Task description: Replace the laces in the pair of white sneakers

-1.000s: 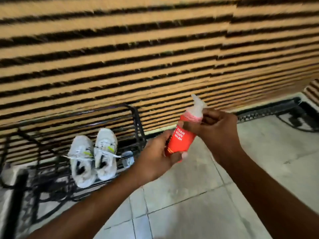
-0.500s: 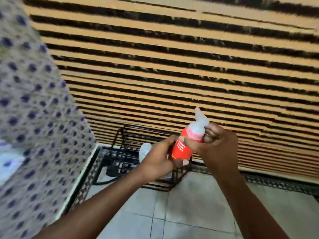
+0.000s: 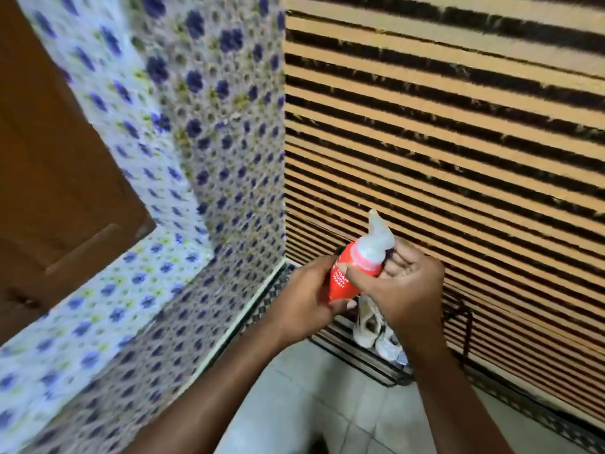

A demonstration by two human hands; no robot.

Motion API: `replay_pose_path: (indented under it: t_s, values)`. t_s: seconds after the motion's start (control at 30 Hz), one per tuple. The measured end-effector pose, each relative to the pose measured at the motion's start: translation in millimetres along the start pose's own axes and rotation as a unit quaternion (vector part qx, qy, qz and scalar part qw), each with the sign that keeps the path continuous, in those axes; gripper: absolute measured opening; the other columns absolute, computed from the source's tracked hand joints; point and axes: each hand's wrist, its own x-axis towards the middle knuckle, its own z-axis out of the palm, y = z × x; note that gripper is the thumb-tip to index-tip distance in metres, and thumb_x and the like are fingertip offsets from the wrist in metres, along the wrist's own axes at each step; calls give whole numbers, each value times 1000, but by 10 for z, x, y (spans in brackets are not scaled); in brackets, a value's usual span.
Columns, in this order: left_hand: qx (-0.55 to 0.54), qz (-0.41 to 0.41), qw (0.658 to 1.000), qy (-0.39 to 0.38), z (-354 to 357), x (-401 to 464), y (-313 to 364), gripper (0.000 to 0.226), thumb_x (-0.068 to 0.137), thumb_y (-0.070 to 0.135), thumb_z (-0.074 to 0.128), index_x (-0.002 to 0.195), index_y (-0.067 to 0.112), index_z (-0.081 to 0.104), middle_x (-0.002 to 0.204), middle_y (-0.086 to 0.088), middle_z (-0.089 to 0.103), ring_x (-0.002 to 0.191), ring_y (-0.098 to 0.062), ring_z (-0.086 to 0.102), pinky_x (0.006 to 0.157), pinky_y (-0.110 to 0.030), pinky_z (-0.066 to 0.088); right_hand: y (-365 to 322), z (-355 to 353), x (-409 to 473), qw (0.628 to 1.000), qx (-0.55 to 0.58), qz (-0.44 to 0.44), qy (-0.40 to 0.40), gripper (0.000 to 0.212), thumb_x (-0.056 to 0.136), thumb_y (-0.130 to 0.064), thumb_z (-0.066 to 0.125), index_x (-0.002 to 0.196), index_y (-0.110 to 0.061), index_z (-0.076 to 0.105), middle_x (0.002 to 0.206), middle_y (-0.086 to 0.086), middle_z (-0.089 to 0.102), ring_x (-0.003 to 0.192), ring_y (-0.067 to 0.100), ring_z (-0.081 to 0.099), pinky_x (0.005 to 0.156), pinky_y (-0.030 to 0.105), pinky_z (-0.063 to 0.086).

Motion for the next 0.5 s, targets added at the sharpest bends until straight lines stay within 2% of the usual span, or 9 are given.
replay_pose_path:
  t_s: [0.07, 0.13, 0.2, 0.3, 0.4, 0.5]
  values:
    - [23, -13, 999, 27, -179, -84, -158, 58, 82, 38, 83, 132, 23, 57, 113, 8, 66, 98, -6, 60, 81, -20, 46, 43, 291, 24, 999, 29, 10, -37, 62, 59, 16, 89, 111, -15, 73, 100, -1, 79, 96, 19, 75, 82, 26, 60]
    - [42, -36, 997, 55, -312, -177, -366, 58, 82, 33, 79, 134, 20, 55, 114, 4, 66, 99, -9, 60, 83, -24, 47, 98, 575, 33, 995, 44, 16, -84, 67, 59, 19, 87, 108, -24, 71, 98, -11, 78, 97, 13, 75, 82, 22, 58]
    - [46, -65, 994, 81, -437, -281, -554, 54, 82, 27, 79, 131, 18, 57, 109, 6, 65, 95, -8, 59, 81, -20, 44, 186, 842, 57, 991, 52, 27, -116, 66, 59, 20, 86, 103, -26, 71, 96, -15, 78, 95, 10, 75, 80, 20, 57]
    - [49, -101, 987, 113, -640, -423, -815, 54, 83, 25, 80, 132, 20, 57, 108, 10, 64, 96, -6, 58, 81, -11, 39, 356, 1199, 114, 985, 56, 39, -156, 60, 59, 18, 88, 100, -24, 73, 94, -9, 79, 92, 13, 76, 79, 22, 58]
    - [47, -127, 981, 142, -875, -524, -1094, 59, 83, 34, 77, 137, 20, 56, 121, 2, 68, 108, -14, 64, 87, -26, 49, 525, 1618, 174, 977, 47, 47, -202, 62, 58, 15, 90, 108, -18, 73, 100, -6, 78, 96, 14, 75, 82, 25, 59]
    - [52, -139, 975, 165, -1151, -572, -1410, 55, 82, 30, 73, 135, 19, 59, 120, 2, 70, 106, -15, 67, 86, -36, 55, 738, 2065, 211, 974, 5, 41, -222, 67, 56, 10, 93, 117, -10, 73, 108, -1, 77, 100, 13, 74, 87, 34, 61]
